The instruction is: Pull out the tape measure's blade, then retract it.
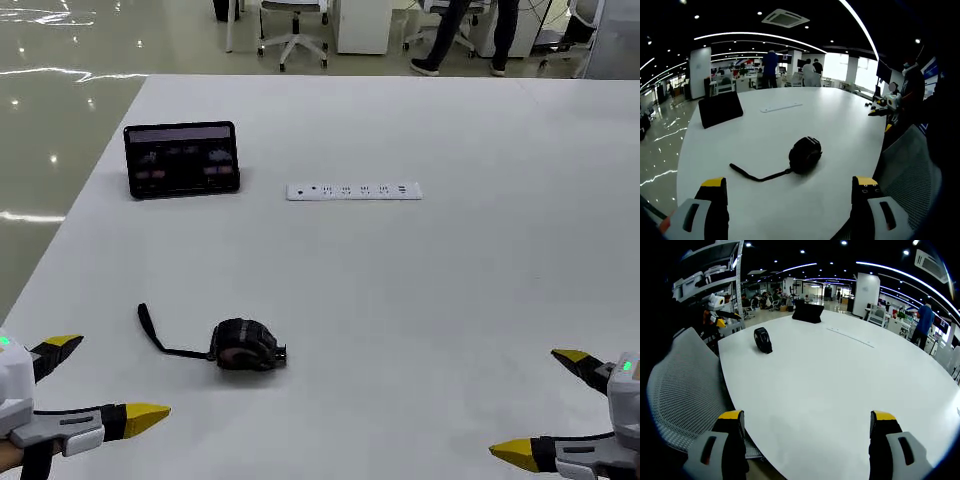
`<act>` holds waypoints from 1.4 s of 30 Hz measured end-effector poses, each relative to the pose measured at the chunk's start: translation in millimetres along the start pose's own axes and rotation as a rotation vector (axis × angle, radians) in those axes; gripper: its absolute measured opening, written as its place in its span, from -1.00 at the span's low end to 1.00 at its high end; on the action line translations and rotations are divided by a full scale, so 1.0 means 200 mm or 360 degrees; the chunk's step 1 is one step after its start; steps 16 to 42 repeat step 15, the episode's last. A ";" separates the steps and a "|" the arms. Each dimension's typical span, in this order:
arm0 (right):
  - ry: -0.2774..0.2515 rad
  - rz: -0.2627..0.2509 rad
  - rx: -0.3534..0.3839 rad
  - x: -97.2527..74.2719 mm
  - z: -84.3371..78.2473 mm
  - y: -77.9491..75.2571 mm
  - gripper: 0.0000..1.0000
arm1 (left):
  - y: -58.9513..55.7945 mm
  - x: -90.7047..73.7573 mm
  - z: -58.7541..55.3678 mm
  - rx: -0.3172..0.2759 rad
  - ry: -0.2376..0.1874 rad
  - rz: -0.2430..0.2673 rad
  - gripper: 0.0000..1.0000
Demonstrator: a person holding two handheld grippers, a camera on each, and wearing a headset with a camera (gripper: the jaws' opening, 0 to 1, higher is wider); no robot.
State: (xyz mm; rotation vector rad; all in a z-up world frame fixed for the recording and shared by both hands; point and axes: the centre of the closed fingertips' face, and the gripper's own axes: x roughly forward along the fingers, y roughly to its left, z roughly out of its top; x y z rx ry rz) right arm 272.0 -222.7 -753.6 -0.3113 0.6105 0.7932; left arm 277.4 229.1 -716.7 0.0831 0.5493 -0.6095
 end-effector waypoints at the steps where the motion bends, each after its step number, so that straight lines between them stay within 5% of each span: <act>1: -0.0001 0.0001 -0.0001 0.00 0.00 0.00 1.00 | 0.00 0.00 0.00 -0.0009 -0.0001 -0.0006 1.00; 42: 0.0007 0.0030 -0.0011 0.01 0.01 0.01 1.00 | 0.00 0.00 0.01 -0.0016 -0.0005 -0.0007 1.00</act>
